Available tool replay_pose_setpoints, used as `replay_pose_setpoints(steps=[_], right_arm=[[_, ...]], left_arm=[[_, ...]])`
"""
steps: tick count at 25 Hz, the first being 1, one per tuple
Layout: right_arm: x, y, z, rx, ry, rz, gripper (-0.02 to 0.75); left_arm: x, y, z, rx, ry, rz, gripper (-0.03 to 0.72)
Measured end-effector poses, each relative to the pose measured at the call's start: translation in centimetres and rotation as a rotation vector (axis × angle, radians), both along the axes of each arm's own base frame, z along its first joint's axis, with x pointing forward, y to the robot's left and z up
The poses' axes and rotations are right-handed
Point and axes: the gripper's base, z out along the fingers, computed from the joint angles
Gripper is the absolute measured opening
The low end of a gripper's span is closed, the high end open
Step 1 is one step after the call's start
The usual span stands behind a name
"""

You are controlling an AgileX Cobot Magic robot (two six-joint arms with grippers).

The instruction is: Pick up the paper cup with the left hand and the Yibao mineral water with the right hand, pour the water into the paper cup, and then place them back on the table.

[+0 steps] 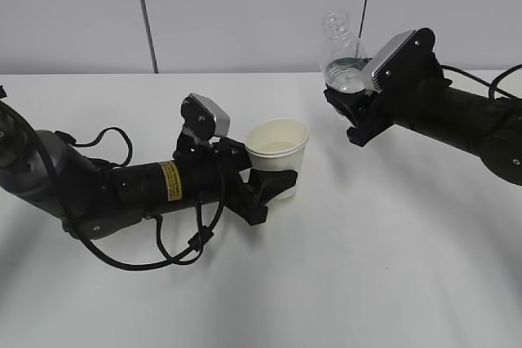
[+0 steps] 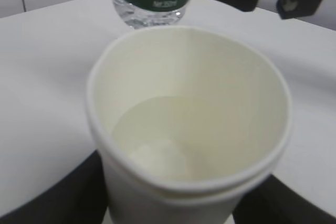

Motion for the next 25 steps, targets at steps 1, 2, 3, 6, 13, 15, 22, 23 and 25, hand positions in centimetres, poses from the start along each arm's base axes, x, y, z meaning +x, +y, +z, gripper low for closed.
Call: replay_pose_setpoints(steps=[1,2,3,6,13,15,22,23,25], right_arm=[[0.0,0.0,0.0,0.016,0.009,-0.004,0.484],[0.0,0.0,0.0,0.031,0.018,-0.007,0.484],[0.0,0.0,0.0,0.047,0.027,-0.01,0.484],[0.0,0.0,0.0,0.083,0.048,-0.018,0.484],[0.0,0.0,0.0,0.118,0.068,-0.025,0.484],[0.0,0.0,0.0,0.133,0.077,-0.028,0.484],[0.0,0.0,0.0,0.189,0.108,-0.042,0.484],[0.0,0.0,0.0,0.191,0.112,-0.043,0.484],[0.0,0.0,0.0,0.213,0.124,-0.048,0.484]], left_arm=[[0.2,0.3,0.0,-0.002,0.001,0.011,0.412],[0.4,0.5,0.0,-0.002,0.001,0.021,0.412],[0.6,0.8,0.0,-0.004,0.002,0.032,0.412],[1.2,1.7,0.0,-0.007,0.003,0.066,0.412],[2.6,4.1,0.1,-0.011,0.005,0.143,0.412],[3.0,4.9,0.1,-0.012,0.005,0.167,0.412],[4.6,8.4,0.1,-0.016,0.006,0.272,0.412],[4.8,9.0,0.1,-0.018,0.006,0.291,0.412],[5.2,10.0,0.1,-0.019,0.007,0.319,0.412]])
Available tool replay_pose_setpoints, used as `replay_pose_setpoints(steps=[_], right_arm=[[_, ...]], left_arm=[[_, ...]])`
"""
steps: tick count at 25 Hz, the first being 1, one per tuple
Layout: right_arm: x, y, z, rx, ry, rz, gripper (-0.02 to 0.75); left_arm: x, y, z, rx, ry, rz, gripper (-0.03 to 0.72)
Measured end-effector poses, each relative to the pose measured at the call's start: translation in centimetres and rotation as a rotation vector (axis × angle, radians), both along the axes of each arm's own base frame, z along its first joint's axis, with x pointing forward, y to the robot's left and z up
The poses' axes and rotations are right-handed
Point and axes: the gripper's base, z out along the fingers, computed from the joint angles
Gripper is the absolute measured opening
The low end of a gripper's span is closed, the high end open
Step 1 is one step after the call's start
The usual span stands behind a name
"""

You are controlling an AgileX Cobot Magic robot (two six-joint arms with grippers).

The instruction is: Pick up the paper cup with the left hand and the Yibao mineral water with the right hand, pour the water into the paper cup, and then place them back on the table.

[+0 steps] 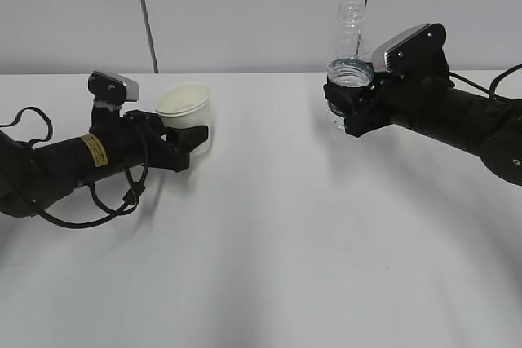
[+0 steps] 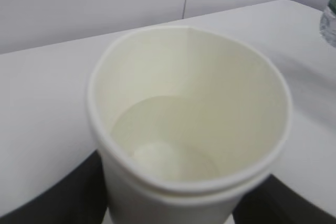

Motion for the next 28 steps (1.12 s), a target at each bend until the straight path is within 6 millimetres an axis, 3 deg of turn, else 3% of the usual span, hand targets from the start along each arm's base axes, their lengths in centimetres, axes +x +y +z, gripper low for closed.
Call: replay_pose_setpoints(steps=[12,28], right_arm=[[-0.1,0.2,-0.1,0.07,0.05,0.006,0.484],[-0.2,0.3,-0.1,0.084,0.066,0.018,0.484]], left_arm=[[1.0,3.8,-0.5,0.064,0.017,0.095,0.412],[1.0,4.3,-1.0,0.135,0.025,0.094,0.412]])
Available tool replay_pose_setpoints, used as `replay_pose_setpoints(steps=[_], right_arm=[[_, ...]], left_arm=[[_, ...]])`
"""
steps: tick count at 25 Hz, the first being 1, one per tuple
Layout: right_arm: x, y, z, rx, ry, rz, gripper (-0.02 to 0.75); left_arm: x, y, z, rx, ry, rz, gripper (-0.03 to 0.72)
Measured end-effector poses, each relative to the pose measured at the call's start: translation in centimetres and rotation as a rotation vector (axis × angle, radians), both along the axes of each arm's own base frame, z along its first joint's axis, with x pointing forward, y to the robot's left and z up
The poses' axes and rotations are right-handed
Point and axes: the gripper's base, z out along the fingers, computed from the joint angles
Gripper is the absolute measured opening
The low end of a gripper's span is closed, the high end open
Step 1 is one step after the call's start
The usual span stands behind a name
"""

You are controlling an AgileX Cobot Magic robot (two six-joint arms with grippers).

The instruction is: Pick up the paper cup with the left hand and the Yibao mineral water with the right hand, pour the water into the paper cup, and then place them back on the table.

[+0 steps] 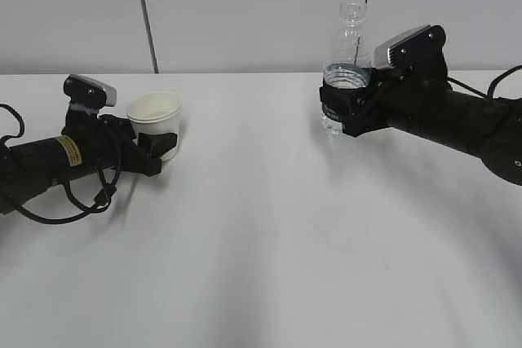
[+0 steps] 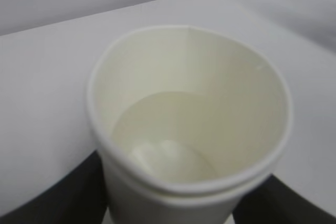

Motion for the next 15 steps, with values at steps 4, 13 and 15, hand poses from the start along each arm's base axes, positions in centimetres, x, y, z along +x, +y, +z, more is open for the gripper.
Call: replay_pose_setpoints(steps=[4,13,15], right_arm=[[0.0,0.0,0.0,0.0,0.0,0.0,0.483],[0.0,0.0,0.0,0.025,0.016,-0.005,0.484],[0.0,0.0,0.0,0.026,0.017,-0.006,0.483]], left_arm=[[0.0,0.01,-0.02,0.002,0.002,0.001,0.44],[0.1,0.12,0.01,-0.006,0.003,0.02,0.586],[0.15,0.18,0.03,-0.01,0.004,0.031,0.59]])
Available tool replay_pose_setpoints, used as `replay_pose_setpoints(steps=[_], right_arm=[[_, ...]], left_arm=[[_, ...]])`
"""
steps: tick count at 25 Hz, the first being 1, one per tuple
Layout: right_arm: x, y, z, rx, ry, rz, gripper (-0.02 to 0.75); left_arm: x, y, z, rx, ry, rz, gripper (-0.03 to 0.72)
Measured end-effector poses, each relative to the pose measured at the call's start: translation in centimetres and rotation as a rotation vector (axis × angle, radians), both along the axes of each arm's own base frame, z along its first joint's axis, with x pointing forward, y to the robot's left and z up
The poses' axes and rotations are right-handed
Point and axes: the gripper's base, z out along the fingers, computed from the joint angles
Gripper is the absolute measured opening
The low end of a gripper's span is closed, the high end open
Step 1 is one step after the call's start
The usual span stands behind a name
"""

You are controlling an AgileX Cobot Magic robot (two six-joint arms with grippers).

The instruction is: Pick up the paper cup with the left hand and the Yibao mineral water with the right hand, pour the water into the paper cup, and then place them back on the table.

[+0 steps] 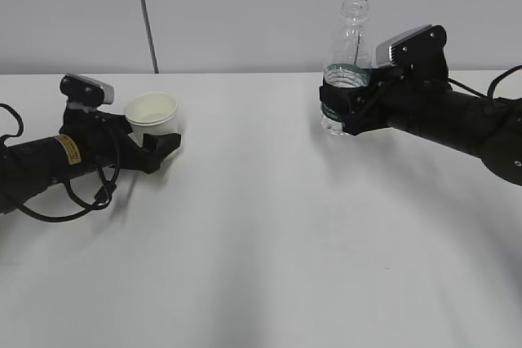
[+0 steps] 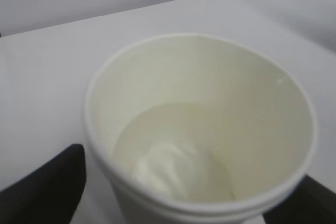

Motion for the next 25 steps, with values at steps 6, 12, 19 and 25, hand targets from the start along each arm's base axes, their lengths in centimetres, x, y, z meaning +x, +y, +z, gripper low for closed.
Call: replay_pose_setpoints(steps=[6,12,19,25], right_arm=[[0.0,0.0,0.0,0.002,0.001,0.0,0.483],[0.1,0.0,-0.2,0.01,0.009,-0.002,0.483],[0.2,0.1,-2.1,0.026,0.048,0.005,0.483],[0.3,0.3,-2.9,0.065,0.03,0.024,0.483]], left_arm=[[-0.1,0.1,1.2,-0.005,-0.025,0.008,0.591],[-0.9,0.1,2.4,-0.008,-0.038,0.007,0.591],[-0.9,0.1,3.4,-0.008,-0.061,0.008,0.591],[-0.9,0.1,5.7,-0.012,-0.117,0.008,0.591]])
